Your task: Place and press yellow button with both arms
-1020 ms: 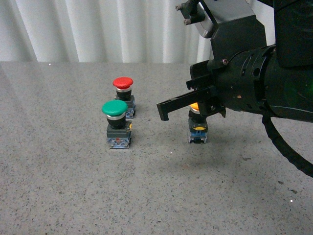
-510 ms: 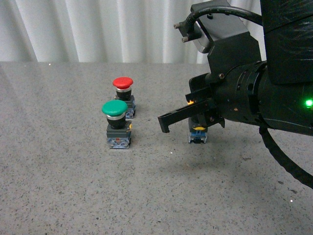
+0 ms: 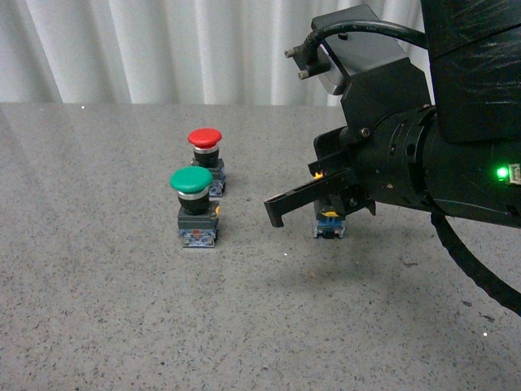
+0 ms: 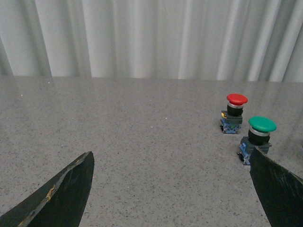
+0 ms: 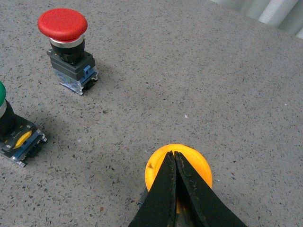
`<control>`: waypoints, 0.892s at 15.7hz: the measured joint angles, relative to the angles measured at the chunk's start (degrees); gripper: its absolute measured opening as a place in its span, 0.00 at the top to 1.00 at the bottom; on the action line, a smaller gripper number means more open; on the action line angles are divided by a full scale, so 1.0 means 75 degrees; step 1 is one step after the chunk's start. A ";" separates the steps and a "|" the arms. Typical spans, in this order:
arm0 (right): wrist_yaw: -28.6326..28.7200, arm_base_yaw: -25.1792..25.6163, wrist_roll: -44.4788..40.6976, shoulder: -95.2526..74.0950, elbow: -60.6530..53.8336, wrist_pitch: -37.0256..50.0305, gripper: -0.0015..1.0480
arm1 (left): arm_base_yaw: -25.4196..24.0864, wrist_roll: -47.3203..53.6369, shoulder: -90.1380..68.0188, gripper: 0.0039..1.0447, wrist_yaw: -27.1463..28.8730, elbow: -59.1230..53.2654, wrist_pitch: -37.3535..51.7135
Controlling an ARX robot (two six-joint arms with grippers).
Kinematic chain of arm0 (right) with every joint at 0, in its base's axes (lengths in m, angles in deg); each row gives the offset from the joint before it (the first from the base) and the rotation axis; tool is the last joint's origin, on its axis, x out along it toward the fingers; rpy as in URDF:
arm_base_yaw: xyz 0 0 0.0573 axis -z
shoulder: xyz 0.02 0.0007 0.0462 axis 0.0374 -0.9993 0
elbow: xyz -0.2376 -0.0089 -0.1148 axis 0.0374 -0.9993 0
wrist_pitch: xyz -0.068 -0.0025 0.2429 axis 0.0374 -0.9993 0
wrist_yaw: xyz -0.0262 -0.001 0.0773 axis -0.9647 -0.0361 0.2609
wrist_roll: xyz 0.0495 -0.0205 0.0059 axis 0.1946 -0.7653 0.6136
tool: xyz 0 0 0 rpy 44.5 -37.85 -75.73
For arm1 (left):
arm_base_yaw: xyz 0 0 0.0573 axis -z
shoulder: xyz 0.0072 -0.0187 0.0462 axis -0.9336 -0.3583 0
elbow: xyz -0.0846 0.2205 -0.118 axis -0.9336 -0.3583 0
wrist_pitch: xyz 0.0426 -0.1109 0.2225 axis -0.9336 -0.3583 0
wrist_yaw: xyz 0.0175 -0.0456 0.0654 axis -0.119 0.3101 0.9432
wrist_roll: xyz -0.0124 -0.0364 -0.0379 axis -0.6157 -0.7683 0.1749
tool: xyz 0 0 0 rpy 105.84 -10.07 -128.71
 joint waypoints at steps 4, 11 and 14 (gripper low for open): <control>-0.0079 0.0000 -0.0096 -0.0076 0.0082 -0.0166 0.98 | 0.0000 0.0000 0.0000 0.06 0.0000 0.0000 0.0000; 0.0361 -0.0003 0.0242 0.0323 -0.0283 0.0933 0.98 | 0.0000 0.0000 0.0000 0.06 0.0000 0.0000 0.0000; 0.0460 -0.0099 0.0723 0.1055 -0.0373 0.1955 0.98 | 0.0000 0.0000 0.0000 0.06 -0.0003 0.0000 -0.0003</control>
